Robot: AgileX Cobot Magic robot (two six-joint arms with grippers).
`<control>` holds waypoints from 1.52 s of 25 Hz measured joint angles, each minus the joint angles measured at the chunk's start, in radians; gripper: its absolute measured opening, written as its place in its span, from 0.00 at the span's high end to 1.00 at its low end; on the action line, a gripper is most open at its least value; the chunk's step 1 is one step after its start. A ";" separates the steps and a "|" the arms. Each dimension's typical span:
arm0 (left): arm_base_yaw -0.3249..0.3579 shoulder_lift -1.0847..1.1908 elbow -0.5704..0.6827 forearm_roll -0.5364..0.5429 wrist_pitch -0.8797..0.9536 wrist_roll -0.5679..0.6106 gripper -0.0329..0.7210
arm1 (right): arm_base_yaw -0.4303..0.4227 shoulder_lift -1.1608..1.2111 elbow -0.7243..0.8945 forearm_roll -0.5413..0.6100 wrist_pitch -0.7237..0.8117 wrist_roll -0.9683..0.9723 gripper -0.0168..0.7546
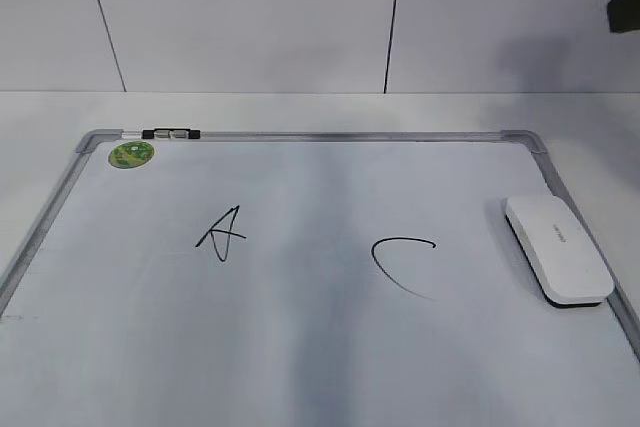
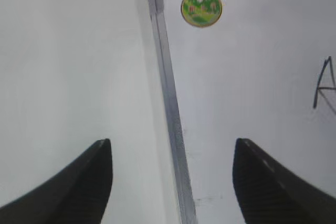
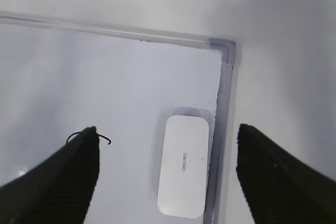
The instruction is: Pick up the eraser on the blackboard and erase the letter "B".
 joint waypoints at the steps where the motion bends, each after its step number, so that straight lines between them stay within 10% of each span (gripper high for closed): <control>1: 0.000 -0.037 0.000 0.000 0.004 0.000 0.24 | 0.000 -0.022 0.000 -0.002 0.007 0.000 0.16; 19: 0.000 -0.721 0.147 -0.034 0.093 -0.025 0.24 | 0.000 -0.515 0.028 -0.020 0.155 -0.020 0.21; 38: 0.000 -1.163 0.344 0.015 0.331 -0.046 0.24 | 0.000 -1.255 0.682 -0.029 0.123 -0.042 0.21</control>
